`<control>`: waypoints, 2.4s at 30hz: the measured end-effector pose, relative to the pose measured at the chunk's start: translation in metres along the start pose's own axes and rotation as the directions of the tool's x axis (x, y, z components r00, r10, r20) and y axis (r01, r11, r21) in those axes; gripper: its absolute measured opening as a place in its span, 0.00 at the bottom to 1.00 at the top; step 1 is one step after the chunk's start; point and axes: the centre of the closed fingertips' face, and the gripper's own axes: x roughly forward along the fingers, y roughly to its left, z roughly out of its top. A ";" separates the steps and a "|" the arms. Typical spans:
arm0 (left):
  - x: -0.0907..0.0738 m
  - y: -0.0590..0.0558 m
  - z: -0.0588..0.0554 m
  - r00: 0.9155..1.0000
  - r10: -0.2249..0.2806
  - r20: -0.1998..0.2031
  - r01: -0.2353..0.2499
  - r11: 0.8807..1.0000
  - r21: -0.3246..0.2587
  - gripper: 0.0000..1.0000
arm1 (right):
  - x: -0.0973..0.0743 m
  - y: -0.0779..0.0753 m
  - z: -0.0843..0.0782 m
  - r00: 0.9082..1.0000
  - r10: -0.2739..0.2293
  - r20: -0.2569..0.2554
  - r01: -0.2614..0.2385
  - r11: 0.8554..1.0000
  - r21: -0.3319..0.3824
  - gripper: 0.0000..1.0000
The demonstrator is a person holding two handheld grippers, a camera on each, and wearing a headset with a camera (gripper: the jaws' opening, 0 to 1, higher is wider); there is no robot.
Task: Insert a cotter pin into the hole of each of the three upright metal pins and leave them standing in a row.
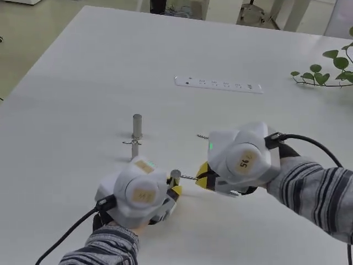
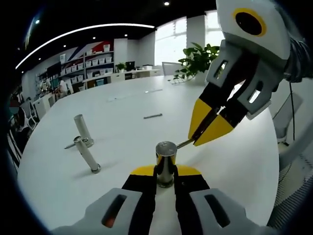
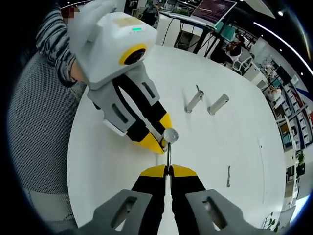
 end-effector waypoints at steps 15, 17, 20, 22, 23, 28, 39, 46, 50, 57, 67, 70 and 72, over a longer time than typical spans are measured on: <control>0.001 0.001 -0.001 1.000 0.017 0.016 -0.017 1.000 -0.023 0.10 | 0.009 -0.002 0.014 1.000 0.006 0.020 -0.006 1.000 0.012 0.00; 0.001 0.001 -0.001 1.000 0.020 0.017 -0.019 0.999 -0.028 0.10 | 0.010 -0.002 0.016 1.000 0.005 0.022 -0.006 1.000 0.006 0.00; 0.001 0.001 -0.001 0.999 0.027 0.017 -0.027 0.999 -0.038 0.10 | 0.010 -0.001 0.018 1.000 0.005 0.024 -0.005 1.000 -0.003 0.00; 0.001 0.001 -0.001 0.999 0.031 0.016 -0.030 0.999 -0.041 0.10 | 0.011 -0.002 0.020 1.000 0.000 0.029 0.000 1.000 -0.010 0.00; 0.001 0.001 -0.001 0.999 0.031 0.016 -0.031 0.999 -0.043 0.10 | 0.012 -0.001 0.021 0.999 -0.001 0.033 0.001 1.000 -0.009 0.00; 0.000 0.001 -0.002 0.999 0.034 0.016 -0.034 0.998 -0.052 0.10 | 0.012 -0.001 0.025 0.999 0.000 0.047 0.000 1.000 0.002 0.00; 0.000 0.001 -0.002 0.999 0.038 0.014 -0.038 0.998 -0.051 0.10 | 0.001 -0.001 0.017 0.999 -0.013 0.033 0.012 1.000 0.015 0.03; 0.001 0.001 -0.002 0.999 0.041 0.013 -0.040 0.997 -0.072 0.10 | 0.003 -0.002 0.016 0.999 -0.010 0.044 0.007 0.998 0.059 0.00; 0.001 0.000 -0.002 0.999 0.038 0.012 -0.037 0.997 -0.070 0.10 | 0.005 -0.002 0.018 0.999 -0.007 0.051 0.003 0.997 0.076 0.00; 0.001 0.000 -0.003 0.999 0.037 0.010 -0.036 0.997 -0.065 0.10 | 0.007 -0.001 0.021 0.998 -0.003 0.055 -0.001 0.997 0.076 0.00; 0.000 -0.001 -0.005 0.999 0.046 -0.004 -0.046 0.998 -0.050 0.10 | 0.008 -0.001 0.022 0.998 -0.007 0.064 0.003 0.998 0.063 0.00; 0.000 -0.001 -0.011 0.999 0.017 -0.039 -0.019 0.999 -0.039 0.19 | 0.009 -0.001 0.023 0.998 -0.011 0.065 0.007 0.998 0.061 0.04; -0.002 0.001 -0.011 0.999 0.008 -0.041 -0.010 0.999 -0.044 0.26 | 0.010 -0.002 0.022 0.998 -0.017 0.063 0.013 0.998 0.057 0.07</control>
